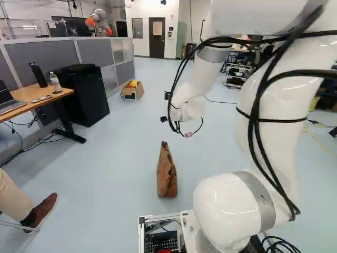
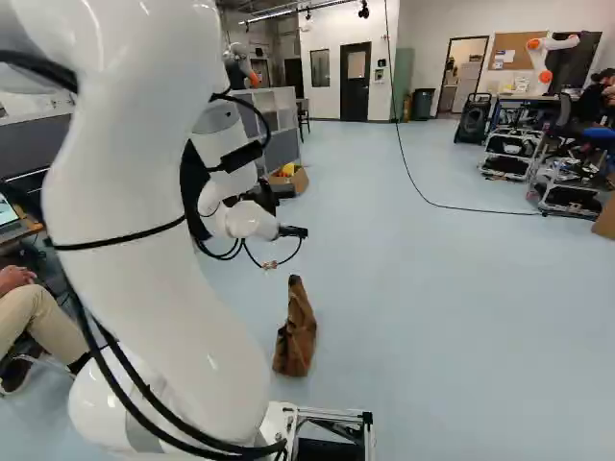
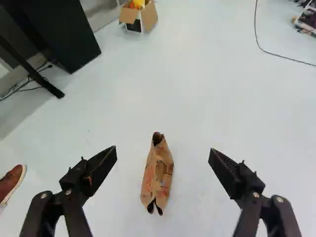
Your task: Pick up the grocery bag from the ground
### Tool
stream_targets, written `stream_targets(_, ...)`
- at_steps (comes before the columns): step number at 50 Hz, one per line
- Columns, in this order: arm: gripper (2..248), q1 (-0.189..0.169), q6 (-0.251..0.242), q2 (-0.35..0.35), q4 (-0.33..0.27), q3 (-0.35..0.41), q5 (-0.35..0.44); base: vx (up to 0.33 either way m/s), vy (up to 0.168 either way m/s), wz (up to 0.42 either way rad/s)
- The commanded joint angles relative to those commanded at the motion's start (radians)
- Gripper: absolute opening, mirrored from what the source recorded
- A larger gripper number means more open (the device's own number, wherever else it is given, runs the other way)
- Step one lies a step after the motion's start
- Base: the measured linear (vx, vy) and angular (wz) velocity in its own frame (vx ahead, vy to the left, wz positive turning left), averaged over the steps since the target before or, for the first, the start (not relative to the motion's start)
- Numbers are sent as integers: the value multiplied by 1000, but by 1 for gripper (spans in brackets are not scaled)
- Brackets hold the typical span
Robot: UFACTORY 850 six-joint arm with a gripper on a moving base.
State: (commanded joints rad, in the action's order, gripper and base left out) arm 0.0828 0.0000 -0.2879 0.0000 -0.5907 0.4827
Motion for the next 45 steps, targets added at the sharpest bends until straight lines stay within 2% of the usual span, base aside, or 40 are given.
stream_targets(18,247,24,0,-232,0,-199,-206,0,0,0)
stream_targets(26,247,28,0,-305,0,-253,-287,0,0,0)
stream_targets(36,247,29,0,-379,0,-295,-348,0,0,0)
stream_targets(45,247,29,0,-445,0,-332,-362,0,0,0)
